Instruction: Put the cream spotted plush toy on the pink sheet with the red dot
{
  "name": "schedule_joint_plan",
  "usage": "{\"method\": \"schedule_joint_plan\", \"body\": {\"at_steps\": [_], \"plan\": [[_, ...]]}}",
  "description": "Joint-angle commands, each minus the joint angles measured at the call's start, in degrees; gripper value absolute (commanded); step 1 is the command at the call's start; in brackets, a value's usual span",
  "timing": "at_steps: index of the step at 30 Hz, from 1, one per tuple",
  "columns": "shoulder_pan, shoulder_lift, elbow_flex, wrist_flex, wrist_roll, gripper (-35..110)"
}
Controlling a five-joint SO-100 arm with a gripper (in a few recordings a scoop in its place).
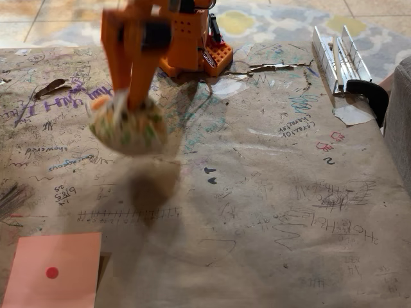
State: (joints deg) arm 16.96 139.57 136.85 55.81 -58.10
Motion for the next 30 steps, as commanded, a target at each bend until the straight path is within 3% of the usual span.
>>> {"method": "schedule_joint_plan", "body": {"at_steps": [1,4,9,16,21,25,30], "plan": [[-1.1,30.2,-7.3,4.0,4.4,0],[0.4,39.0,-14.2,2.8,4.6,0],[4.4,53.9,-10.7,-14.7,2.7,0],[5.4,54.0,-24.5,-21.0,0.3,0],[1.3,54.1,-37.7,-32.5,-8.2,0],[-1.1,54.1,-48.9,-34.2,-12.7,0],[-1.3,54.1,-49.0,-43.2,-17.8,0]]}}
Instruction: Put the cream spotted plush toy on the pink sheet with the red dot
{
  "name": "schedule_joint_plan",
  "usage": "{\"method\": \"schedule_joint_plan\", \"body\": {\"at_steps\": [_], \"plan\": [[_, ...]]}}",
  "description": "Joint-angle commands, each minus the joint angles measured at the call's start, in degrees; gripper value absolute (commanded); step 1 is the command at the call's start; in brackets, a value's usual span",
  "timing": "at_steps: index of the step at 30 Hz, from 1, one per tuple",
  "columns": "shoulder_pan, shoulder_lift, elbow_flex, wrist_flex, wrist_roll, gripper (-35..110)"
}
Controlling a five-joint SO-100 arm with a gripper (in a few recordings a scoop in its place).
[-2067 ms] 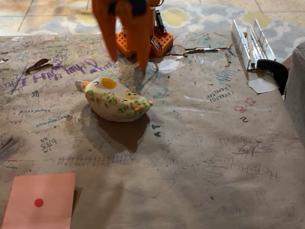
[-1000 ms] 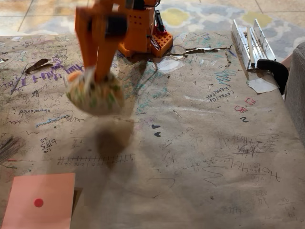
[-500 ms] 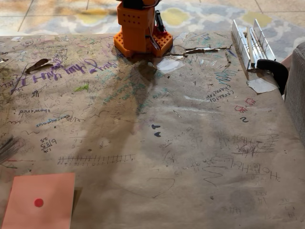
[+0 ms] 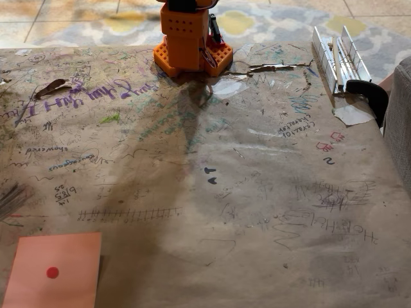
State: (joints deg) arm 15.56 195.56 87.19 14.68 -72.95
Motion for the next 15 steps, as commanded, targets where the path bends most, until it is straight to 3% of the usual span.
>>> {"method": "schedule_joint_plan", "body": {"at_steps": [1,7,12,15], "plan": [[-0.1,-1.9,0.6,-1.9,-3.3,0],[-0.5,-1.8,2.5,-2.5,-4.6,0],[0.0,-1.8,7.4,2.8,-5.1,0],[2.9,-1.6,26.0,-8.9,-9.1,0]]}}
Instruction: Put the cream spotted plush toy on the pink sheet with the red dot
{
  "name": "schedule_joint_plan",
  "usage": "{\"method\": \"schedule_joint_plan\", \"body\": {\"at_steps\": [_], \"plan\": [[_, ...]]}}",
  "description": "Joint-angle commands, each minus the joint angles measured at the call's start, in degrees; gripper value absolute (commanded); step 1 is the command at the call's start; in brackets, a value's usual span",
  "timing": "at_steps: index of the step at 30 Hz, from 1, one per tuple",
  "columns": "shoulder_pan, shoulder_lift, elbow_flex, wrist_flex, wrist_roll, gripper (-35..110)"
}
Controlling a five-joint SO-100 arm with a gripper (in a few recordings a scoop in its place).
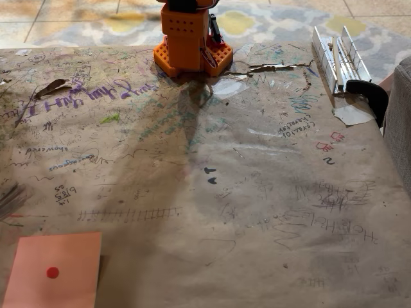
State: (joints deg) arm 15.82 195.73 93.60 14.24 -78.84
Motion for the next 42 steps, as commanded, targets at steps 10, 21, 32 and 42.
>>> {"method": "schedule_joint_plan", "body": {"at_steps": [10,21,32,42], "plan": [[9.3,-2.2,84.5,-19.1,-17.3,34],[11.6,-2.2,84.5,-21.6,-14.2,32],[10.5,-2.2,84.5,5.7,0.6,9],[8.3,-2.2,84.5,25.8,45.6,0]]}}
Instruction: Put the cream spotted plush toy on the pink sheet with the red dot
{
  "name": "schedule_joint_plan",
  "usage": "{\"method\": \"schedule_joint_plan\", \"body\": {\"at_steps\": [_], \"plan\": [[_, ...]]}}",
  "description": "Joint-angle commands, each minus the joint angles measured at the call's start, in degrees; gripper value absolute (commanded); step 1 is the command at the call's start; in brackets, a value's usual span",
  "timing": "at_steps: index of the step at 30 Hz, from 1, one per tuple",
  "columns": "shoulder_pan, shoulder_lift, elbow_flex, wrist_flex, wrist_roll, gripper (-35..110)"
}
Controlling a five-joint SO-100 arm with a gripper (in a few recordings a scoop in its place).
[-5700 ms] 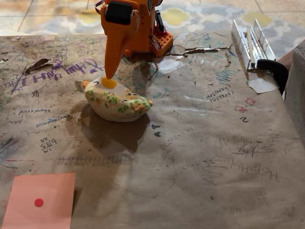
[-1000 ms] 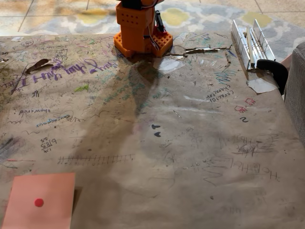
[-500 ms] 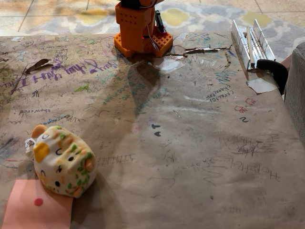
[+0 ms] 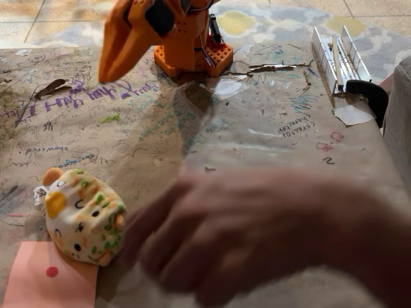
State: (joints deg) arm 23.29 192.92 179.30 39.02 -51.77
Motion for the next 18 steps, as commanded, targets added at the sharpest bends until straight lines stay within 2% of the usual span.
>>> {"method": "schedule_joint_plan", "body": {"at_steps": [1,6,18], "plan": [[0.9,0.6,-1.2,1.2,22.4,0],[0.1,0.6,-1.2,9.6,35.1,0],[0.2,0.7,-1.2,9.9,35.9,0]]}}
